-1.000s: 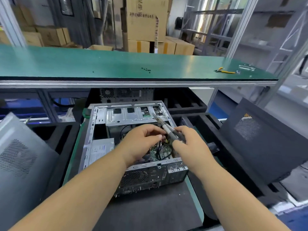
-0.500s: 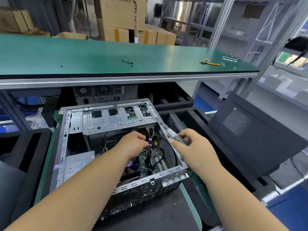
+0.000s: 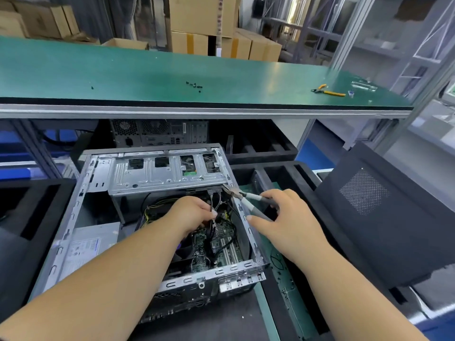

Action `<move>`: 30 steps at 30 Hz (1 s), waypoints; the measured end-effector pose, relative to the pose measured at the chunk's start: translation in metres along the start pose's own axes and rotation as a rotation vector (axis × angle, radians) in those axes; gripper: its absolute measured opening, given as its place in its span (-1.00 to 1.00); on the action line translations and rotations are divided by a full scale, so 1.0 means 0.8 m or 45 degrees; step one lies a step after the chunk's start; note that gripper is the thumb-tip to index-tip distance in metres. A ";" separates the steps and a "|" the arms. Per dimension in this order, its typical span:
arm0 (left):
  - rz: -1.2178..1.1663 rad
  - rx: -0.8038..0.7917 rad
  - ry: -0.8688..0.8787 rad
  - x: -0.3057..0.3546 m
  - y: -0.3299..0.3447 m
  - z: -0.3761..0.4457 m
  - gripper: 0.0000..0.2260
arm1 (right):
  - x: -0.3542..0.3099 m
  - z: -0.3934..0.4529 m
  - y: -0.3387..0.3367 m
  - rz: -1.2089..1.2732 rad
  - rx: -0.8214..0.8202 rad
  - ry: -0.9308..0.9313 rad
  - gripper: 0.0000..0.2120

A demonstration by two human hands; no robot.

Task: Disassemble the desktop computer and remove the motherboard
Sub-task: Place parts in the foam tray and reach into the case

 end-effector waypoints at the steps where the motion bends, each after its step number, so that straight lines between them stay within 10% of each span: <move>1: 0.009 0.016 -0.001 -0.001 0.000 0.002 -0.87 | 0.002 0.001 -0.001 -0.044 0.017 -0.012 -0.52; 30: 0.230 -0.234 0.094 -0.012 -0.020 0.007 -0.87 | -0.050 -0.009 0.019 -0.945 -0.059 -0.445 -0.50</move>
Point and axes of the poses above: each hand's wrist, its own z-axis towards the middle knuckle, its own y-axis out of the palm, x = y × z, the point moved 1 cm from there along z, towards the middle knuckle, and after that the axes turned 5 degrees about -z, right-handed, at the moved point
